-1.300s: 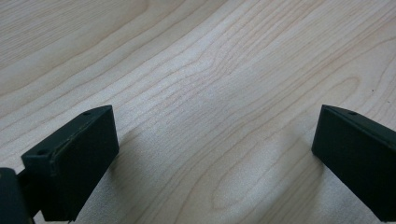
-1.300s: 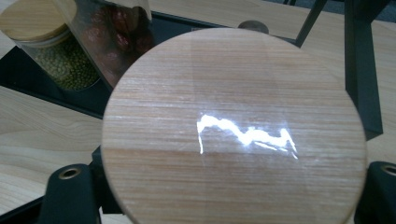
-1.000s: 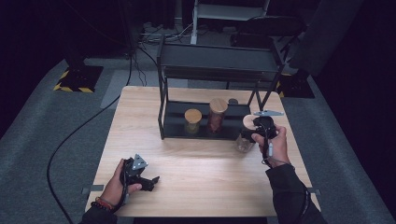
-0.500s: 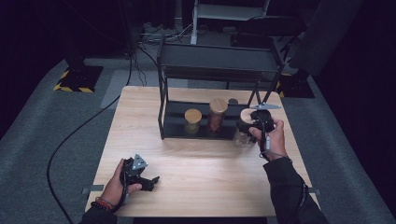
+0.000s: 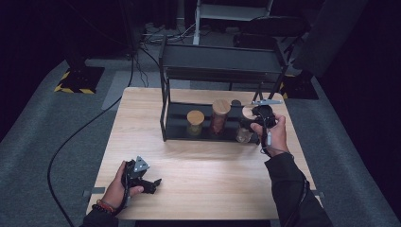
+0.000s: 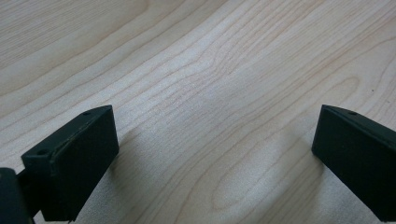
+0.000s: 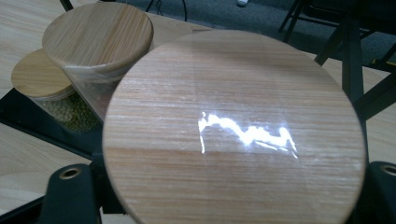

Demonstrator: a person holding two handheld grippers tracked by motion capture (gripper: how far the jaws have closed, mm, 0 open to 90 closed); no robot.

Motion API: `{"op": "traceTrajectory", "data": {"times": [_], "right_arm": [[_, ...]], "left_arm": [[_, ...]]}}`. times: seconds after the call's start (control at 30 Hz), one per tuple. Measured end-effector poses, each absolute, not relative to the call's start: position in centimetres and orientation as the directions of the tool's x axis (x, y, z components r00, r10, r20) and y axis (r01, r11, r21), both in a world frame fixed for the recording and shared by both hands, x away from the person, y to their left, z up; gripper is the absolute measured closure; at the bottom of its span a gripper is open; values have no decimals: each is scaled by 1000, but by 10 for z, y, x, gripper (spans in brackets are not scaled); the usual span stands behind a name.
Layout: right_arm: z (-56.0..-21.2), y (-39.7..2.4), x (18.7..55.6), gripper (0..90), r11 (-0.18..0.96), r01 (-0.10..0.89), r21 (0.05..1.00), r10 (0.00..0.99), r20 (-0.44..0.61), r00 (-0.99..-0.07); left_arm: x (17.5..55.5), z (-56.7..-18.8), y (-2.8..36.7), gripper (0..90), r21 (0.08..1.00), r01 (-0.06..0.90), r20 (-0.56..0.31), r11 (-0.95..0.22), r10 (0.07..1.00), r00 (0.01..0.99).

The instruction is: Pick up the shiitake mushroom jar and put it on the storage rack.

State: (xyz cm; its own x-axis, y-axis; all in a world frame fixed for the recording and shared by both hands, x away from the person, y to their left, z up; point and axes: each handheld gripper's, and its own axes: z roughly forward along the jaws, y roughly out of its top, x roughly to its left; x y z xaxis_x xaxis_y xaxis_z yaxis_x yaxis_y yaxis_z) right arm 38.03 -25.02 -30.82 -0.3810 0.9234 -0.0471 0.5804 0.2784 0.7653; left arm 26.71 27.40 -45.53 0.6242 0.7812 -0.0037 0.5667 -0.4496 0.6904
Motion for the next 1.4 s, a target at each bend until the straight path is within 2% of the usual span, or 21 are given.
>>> {"op": "traceTrajectory", "data": {"times": [0.53, 1.4], "right_arm": [[-311, -246, 403, 249, 271, 592, 759, 933, -58, -354], [-335, -238, 435, 249, 253, 618, 744, 943, -47, -331]], "left_arm": [[267, -455, 274, 2, 690, 567, -4, -450, 781, 625], [267, -455, 274, 3, 690, 567, -4, -450, 781, 625]]}}
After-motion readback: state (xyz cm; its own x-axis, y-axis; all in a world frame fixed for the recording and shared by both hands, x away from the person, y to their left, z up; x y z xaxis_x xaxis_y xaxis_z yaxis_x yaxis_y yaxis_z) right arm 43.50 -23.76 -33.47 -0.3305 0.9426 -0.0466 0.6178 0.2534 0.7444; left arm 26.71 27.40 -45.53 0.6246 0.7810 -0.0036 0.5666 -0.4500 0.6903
